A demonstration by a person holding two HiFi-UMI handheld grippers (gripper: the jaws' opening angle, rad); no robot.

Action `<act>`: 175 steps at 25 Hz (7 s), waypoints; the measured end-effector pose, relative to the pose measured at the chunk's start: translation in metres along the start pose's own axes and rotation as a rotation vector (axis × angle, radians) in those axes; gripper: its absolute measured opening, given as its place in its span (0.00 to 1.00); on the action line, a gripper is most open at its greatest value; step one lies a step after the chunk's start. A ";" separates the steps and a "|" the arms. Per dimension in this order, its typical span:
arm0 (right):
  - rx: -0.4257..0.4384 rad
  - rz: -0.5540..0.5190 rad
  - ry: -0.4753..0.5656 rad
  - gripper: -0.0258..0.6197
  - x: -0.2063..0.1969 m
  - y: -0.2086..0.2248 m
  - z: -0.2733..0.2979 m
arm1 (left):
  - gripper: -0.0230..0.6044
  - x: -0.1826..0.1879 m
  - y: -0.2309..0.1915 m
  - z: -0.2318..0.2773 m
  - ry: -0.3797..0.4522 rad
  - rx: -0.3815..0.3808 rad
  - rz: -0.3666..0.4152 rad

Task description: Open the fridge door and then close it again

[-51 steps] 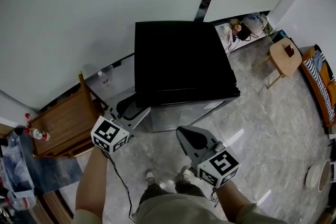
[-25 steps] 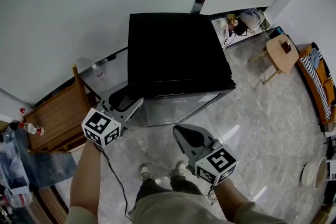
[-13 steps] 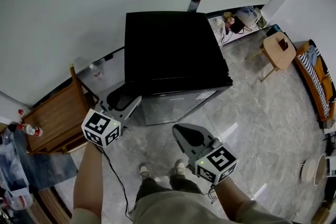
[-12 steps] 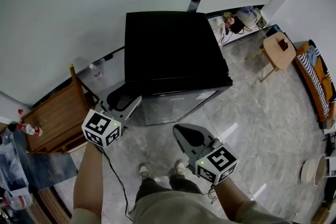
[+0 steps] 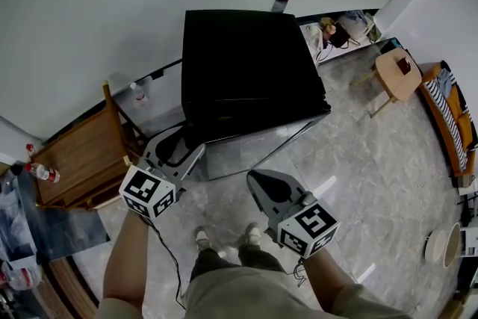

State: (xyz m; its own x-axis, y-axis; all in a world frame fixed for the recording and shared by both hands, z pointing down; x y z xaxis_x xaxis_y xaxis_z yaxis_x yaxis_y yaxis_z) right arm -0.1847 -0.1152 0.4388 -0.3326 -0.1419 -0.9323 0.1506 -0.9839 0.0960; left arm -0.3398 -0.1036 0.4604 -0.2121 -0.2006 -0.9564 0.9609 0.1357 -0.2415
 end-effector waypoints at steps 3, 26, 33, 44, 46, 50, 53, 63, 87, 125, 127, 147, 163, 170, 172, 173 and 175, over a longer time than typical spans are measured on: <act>-0.005 0.010 0.006 0.04 -0.003 -0.008 -0.009 | 0.36 -0.002 0.004 -0.005 0.004 0.014 -0.002; -0.064 0.028 0.032 0.04 -0.018 -0.045 -0.064 | 0.31 -0.025 0.080 -0.047 -0.060 -0.009 -0.024; -0.086 0.034 0.038 0.04 -0.022 -0.056 -0.080 | 0.30 -0.030 0.104 -0.055 -0.085 -0.033 -0.016; -0.129 0.036 0.042 0.04 -0.030 -0.056 -0.103 | 0.27 -0.039 0.137 -0.064 -0.124 -0.090 -0.024; -0.139 0.037 0.040 0.04 -0.031 -0.054 -0.108 | 0.27 -0.040 0.144 -0.065 -0.129 -0.111 -0.029; -0.163 0.042 0.027 0.04 -0.038 -0.049 -0.120 | 0.24 -0.042 0.158 -0.066 -0.139 -0.157 -0.047; -0.178 0.047 0.020 0.04 -0.043 -0.047 -0.129 | 0.22 -0.045 0.170 -0.065 -0.157 -0.187 -0.043; -0.224 0.061 0.009 0.04 -0.053 -0.037 -0.152 | 0.21 -0.053 0.218 -0.055 -0.176 -0.274 0.020; -0.413 0.131 -0.001 0.04 -0.089 0.005 -0.229 | 0.18 -0.077 0.338 -0.005 -0.241 -0.531 0.025; -0.692 0.233 0.029 0.04 -0.145 0.142 -0.405 | 0.12 -0.084 0.492 0.176 -0.307 -0.630 0.100; -0.690 0.235 0.035 0.04 -0.146 0.147 -0.407 | 0.12 -0.080 0.488 0.186 -0.298 -0.598 0.096; -0.721 0.247 0.067 0.04 -0.159 0.216 -0.430 | 0.12 -0.066 0.491 0.270 -0.300 -0.522 0.141; -0.723 0.221 0.076 0.04 -0.158 0.258 -0.446 | 0.11 -0.060 0.498 0.324 -0.289 -0.467 0.145; -0.720 0.224 0.070 0.04 -0.162 0.262 -0.451 | 0.11 -0.058 0.501 0.336 -0.285 -0.472 0.150; -0.712 0.225 0.068 0.04 -0.163 0.262 -0.451 | 0.11 -0.058 0.502 0.336 -0.283 -0.472 0.141; -0.700 0.228 0.070 0.04 -0.164 0.262 -0.450 | 0.11 -0.058 0.501 0.337 -0.281 -0.470 0.130; -0.660 0.240 0.090 0.04 -0.163 0.262 -0.446 | 0.11 -0.058 0.499 0.336 -0.272 -0.462 0.101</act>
State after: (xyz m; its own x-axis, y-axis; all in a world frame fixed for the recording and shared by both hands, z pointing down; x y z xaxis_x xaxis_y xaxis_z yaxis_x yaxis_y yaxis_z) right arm 0.3244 -0.3010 0.4603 -0.1459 -0.3094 -0.9397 0.7524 -0.6514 0.0977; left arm 0.2119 -0.3502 0.4508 -0.0099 -0.3998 -0.9165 0.7831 0.5669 -0.2558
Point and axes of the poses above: the fingertips, and each gripper's own axes: z forward along the fingers, y to its right, x out of its top, the point moved 2 cm from there along -z, backward along the fingers, and after that the axes turned 8 degrees about -z, right-handed, at the moved point
